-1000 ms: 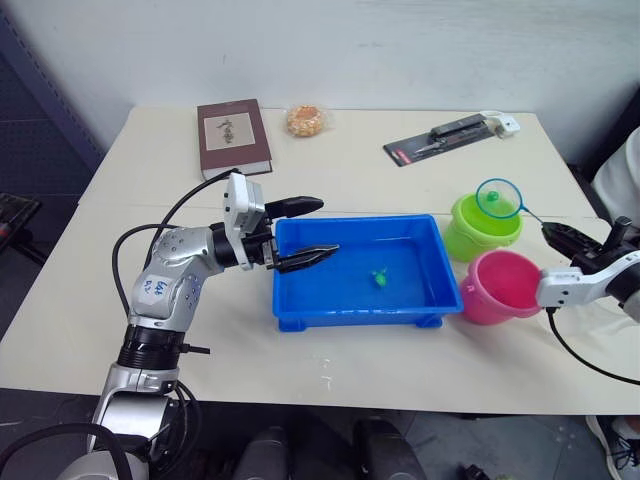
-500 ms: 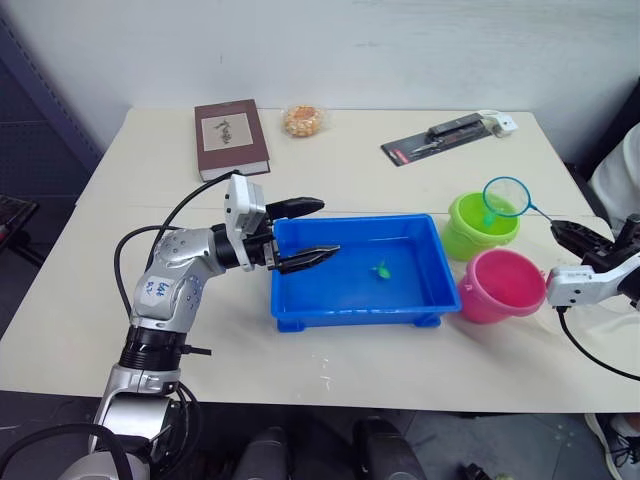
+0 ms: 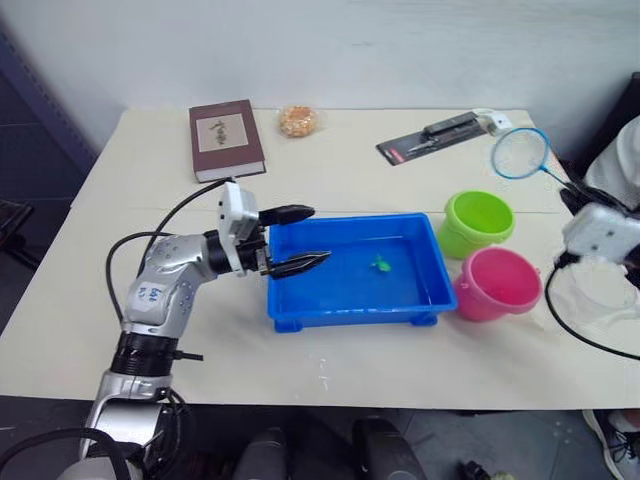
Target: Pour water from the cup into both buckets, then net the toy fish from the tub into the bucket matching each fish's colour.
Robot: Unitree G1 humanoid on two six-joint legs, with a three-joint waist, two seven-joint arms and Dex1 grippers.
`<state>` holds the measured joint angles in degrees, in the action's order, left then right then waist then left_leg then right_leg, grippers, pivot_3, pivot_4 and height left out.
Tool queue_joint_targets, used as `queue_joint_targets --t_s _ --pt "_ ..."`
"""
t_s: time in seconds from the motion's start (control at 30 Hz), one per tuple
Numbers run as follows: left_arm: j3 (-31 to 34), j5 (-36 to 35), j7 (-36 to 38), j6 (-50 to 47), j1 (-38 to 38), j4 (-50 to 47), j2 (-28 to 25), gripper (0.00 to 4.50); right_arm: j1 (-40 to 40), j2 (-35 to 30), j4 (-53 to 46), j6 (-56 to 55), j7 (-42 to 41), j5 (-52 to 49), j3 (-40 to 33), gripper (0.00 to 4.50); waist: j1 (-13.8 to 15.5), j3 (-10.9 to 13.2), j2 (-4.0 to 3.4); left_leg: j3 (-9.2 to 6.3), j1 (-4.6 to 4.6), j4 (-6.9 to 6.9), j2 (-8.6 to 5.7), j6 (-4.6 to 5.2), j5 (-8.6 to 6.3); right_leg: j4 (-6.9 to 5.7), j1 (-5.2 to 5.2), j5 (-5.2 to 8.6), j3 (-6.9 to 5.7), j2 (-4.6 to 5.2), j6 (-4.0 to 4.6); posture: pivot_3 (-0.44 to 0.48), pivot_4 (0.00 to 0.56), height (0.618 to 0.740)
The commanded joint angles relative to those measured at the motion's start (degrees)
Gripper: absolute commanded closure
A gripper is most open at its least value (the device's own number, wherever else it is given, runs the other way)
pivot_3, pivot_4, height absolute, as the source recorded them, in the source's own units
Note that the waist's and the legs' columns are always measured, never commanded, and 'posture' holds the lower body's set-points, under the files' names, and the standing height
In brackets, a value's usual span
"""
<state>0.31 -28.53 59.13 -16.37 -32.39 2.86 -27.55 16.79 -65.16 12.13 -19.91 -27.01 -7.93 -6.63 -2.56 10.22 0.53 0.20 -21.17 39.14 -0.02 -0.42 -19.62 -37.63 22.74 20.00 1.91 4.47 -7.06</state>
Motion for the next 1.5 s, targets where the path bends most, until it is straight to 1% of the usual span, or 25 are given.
queue_joint_targets --t_s 0.03,0.1,0.13,0.17,0.2,0.27,0.37,0.43,0.53,0.67,0.7,0.83,0.93,1.07,1.17,1.23,1.33,1.37,1.43,1.5 --pt "2.3 -0.2 1.2 1.0 0.3 -0.9 -2.0 0.04 -0.8 -1.8 -17.0 26.8 -10.0 -24.1 -5.1 4.5 0.5 0.0 -0.01 -0.06 -0.01 0.03 -0.01 0.0 0.0 -0.02 -0.01 0.0 -0.04 0.08 0.0 0.0 0.15 0.74" --pt "2.6 -0.2 1.7 1.0 0.5 -0.8 -2.7 0.04 -2.7 -3.6 -26.0 41.9 -11.1 -35.3 -6.0 4.5 1.0 0.0 -0.01 -0.22 -0.04 0.04 0.0 0.0 0.0 0.08 -0.07 0.0 -0.04 0.18 0.0 0.0 0.15 0.74" --pt "2.6 -0.2 1.8 1.0 0.5 -0.7 -3.0 0.04 -3.2 -4.1 -29.0 47.4 -10.6 -38.6 -6.5 4.5 1.2 0.0 -0.01 -0.33 -0.09 0.04 -0.01 0.0 -0.01 0.16 -0.12 0.0 -0.03 0.23 0.01 0.0 0.15 0.74" --pt "2.7 -0.3 1.9 1.1 0.6 -0.6 -3.1 0.04 -3.4 -4.5 -32.2 54.5 -8.1 -44.6 -6.7 4.5 1.4 0.0 0.0 -0.49 -0.11 0.04 -0.02 0.0 -0.01 0.23 -0.2 0.0 -0.02 0.3 0.01 0.0 0.15 0.74" --pt "2.8 -0.3 2.0 1.1 0.6 -0.6 -3.2 0.04 -3.6 -4.8 -35.2 59.8 -6.6 -48.0 -5.9 4.5 1.8 0.0 -0.01 -0.63 -0.15 0.04 -0.02 -0.01 -0.01 0.33 -0.23 0.0 -0.1 0.32 0.02 0.0 0.15 0.74" --pt "3.0 -0.3 2.0 1.1 0.9 -0.9 -3.3 0.04 -3.5 -4.2 -39.5 67.2 -3.7 -53.7 -5.1 4.5 2.4 0.0 0.0 -0.7 -0.21 0.04 -0.11 0.0 -0.02 0.59 -0.23 -0.01 -0.16 0.42 0.02 0.0 0.15 0.74" --pt "3.2 -0.6 1.7 0.7 1.4 -1.6 -3.2 0.04 -2.3 -0.6 -41.6 75.5 3.7 -64.4 -3.8 4.5 2.6 0.0 0.02 -0.81 -0.3 0.04 -0.2 0.01 -0.02 0.74 -0.22 -0.01 -0.26 0.51 0.02 0.0 0.15 0.74" --pt "3.3 -0.7 1.5 0.6 1.7 -2.0 -3.3 0.04 -1.5 -0.1 -41.6 81.4 7.2 -64.9 -0.6 4.5 2.6 0.0 0.02 -0.82 -0.34 0.04 -0.23 0.01 -0.02 0.75 -0.21 -0.01 -0.29 0.54 0.02 0.0 0.15 0.74" --pt "3.4 -0.6 1.5 0.6 2.1 -2.5 -3.5 0.04 0.8 1.9 -40.1 85.2 10.1 -63.5 1.5 4.5 2.5 0.0 0.02 -0.83 -0.36 0.04 -0.26 0.02 -0.02 0.75 -0.18 -0.01 -0.33 0.55 0.02 0.0 0.15 0.74" --pt "4.1 -0.8 1.6 0.4 2.9 -3.1 -4.5 0.04 5.1 3.8 -37.2 88.9 11.0 -60.6 3.3 4.5 2.2 0.0 0.02 -0.75 -0.36 0.02 -0.26 0.02 -0.02 0.67 -0.1 -0.01 -0.26 0.52 0.02 0.0 0.15 0.74" --pt "4.2 -0.8 1.7 0.4 3.1 -3.3 -4.7 0.04 5.8 3.9 -36.8 89.6 10.6 -59.9 3.6 4.5 2.3 0.0 0.02 -0.76 -0.36 0.01 -0.23 0.02 -0.02 0.68 -0.1 -0.01 -0.27 0.48 0.02 0.0 0.15 0.74" --pt "4.4 -0.8 2.1 0.0 4.1 -3.9 -6.1 0.04 11.6 5.4 -32.1 89.7 9.0 -50.2 9.4 4.5 2.2 0.0 0.02 -0.73 -0.36 -0.01 -0.23 0.02 -0.01 0.67 -0.07 -0.01 -0.23 0.47 0.02 0.0 0.15 0.74" --pt "4.5 -0.9 1.7 -0.4 4.4 -4.5 -6.2 0.04 13.0 6.8 -31.7 90.4 8.3 -47.0 10.4 4.5 2.4 0.0 0.02 -0.74 -0.37 -0.04 -0.24 0.02 -0.02 0.7 -0.06 0.0 -0.23 0.48 0.02 0.0 0.15 0.74" --pt "5.0 -1.1 0.9 -1.0 4.9 -5.4 -6.5 0.04 13.4 9.0 -31.6 88.4 8.4 -41.0 10.8 4.5 2.4 0.0 0.02 -0.79 -0.52 -0.04 -0.24 0.02 -0.02 0.68 0.04 -0.01 -0.28 0.5 0.02 0.0 0.15 0.74" --pt "5.6 -1.2 0.5 -1.4 5.6 -6.0 -7.2 0.04 12.1 12.0 -31.8 83.2 8.4 -35.6 10.7 4.5 2.4 0.0 0.02 -0.78 -0.54 -0.04 -0.25 0.02 -0.02 0.69 0.06 -0.01 -0.28 0.51 0.02 0.0 0.15 0.74" --pt "5.7 -1.3 0.3 -1.5 5.8 -6.3 -7.3 0.04 9.9 14.4 -32.3 76.8 7.2 -31.9 9.9 4.5 2.3 0.0 0.02 -0.79 -0.54 -0.05 -0.25 0.01 -0.01 0.69 0.07 -0.01 -0.29 0.5 0.02 0.0 0.15 0.74" --pt "5.8 -1.4 0.2 -1.6 6.0 -6.4 -7.3 0.04 5.8 15.1 -33.7 70.7 3.9 -28.6 9.1 4.5 2.3 0.0 0.02 -0.77 -0.53 -0.05 -0.26 0.01 -0.01 0.64 0.07 -0.01 -0.29 0.47 0.02 0.0 0.15 0.74" --pt "5.8 -1.4 0.2 -1.6 6.0 -6.5 -7.3 0.04 3.7 14.4 -34.8 68.8 1.7 -28.1 8.5 4.5 2.3 0.0 0.02 -0.78 -0.54 -0.05 -0.25 0.01 -0.01 0.62 0.06 -0.01 -0.3 0.45 0.02 0.0 0.15 0.74" --pt "5.8 -1.7 0.3 -1.8 6.1 -6.6 -7.2 0.04 0.0 14.7 -36.2 65.1 -0.8 -27.3 6.4 4.5 2.5 0.0 0.02 -0.78 -0.56 -0.05 -0.26 0.02 -0.02 0.58 0.06 -0.01 -0.31 0.43 0.02 0.0 0.15 0.74" --pt "5.9 -2.0 0.5 -2.1 6.1 -6.6 -7.1 0.04 -1.8 15.8 -36.7 62.3 -2.4 -26.9 4.8 4.5 2.4 0.0 0.02 -0.79 -0.57 -0.03 -0.26 0.02 -0.02 0.56 0.04 -0.01 -0.32 0.43 0.01 0.0 0.15 0.74"
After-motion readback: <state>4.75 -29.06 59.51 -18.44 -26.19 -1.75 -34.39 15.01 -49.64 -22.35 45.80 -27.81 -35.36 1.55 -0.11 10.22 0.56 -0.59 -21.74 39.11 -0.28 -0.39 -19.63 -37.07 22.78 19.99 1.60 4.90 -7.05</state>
